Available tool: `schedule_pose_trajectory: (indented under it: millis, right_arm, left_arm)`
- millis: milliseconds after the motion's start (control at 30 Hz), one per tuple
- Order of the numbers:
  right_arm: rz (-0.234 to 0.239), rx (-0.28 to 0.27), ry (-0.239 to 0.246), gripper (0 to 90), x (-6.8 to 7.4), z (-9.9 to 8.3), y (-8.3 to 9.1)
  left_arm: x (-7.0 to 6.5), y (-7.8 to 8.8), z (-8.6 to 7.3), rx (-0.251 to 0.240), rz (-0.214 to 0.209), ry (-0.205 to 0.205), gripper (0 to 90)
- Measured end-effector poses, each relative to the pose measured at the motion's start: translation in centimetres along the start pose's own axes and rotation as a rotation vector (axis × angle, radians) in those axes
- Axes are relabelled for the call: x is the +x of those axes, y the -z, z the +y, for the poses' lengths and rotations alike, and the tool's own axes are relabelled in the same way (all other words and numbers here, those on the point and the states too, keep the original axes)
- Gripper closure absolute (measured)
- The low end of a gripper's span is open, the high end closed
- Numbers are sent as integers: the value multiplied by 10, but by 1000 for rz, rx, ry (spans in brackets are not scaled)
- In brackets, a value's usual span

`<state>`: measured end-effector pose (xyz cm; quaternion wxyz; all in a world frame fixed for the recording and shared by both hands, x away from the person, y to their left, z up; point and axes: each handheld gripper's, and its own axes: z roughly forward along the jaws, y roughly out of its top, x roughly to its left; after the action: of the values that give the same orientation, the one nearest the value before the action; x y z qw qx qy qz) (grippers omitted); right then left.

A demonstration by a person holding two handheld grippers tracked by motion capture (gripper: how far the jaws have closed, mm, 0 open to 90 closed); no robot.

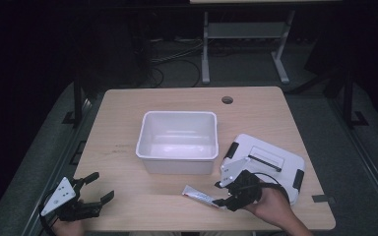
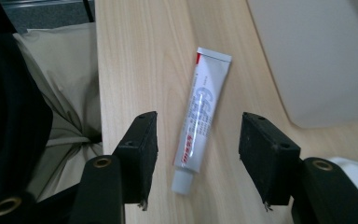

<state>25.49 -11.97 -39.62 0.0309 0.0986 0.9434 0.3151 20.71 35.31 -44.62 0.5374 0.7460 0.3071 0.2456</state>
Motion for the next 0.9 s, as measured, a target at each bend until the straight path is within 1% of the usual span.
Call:
schedule_pose_trajectory:
  millis: [100, 133, 333, 433, 500, 700, 900]
  right_arm:
    - [14, 16, 0, 466, -1, 3, -13]
    - [14, 16, 0, 466, -1, 3, -13]
    - [32, 51, 1, 471, -3, 5, -26]
    - [37, 56, 7, 478, -3, 6, -30]
    - [42, 62, 1, 482, -4, 6, -34]
    - [44, 77, -6, 491, -6, 5, -38]
    - [50, 96, -12, 522, -10, 4, -43]
  left_arm:
    - [0, 0, 0, 0, 1, 4, 157]
    - [0, 0, 0, -2, 1, 5, 157]
    - [1, 1, 0, -3, 1, 0, 157]
    - [1, 1, 0, -4, 1, 0, 157]
    - [1, 0, 0, -3, 1, 1, 157]
    - [1, 1, 0, -6, 2, 1, 157]
    - [1, 1, 0, -7, 2, -1, 157]
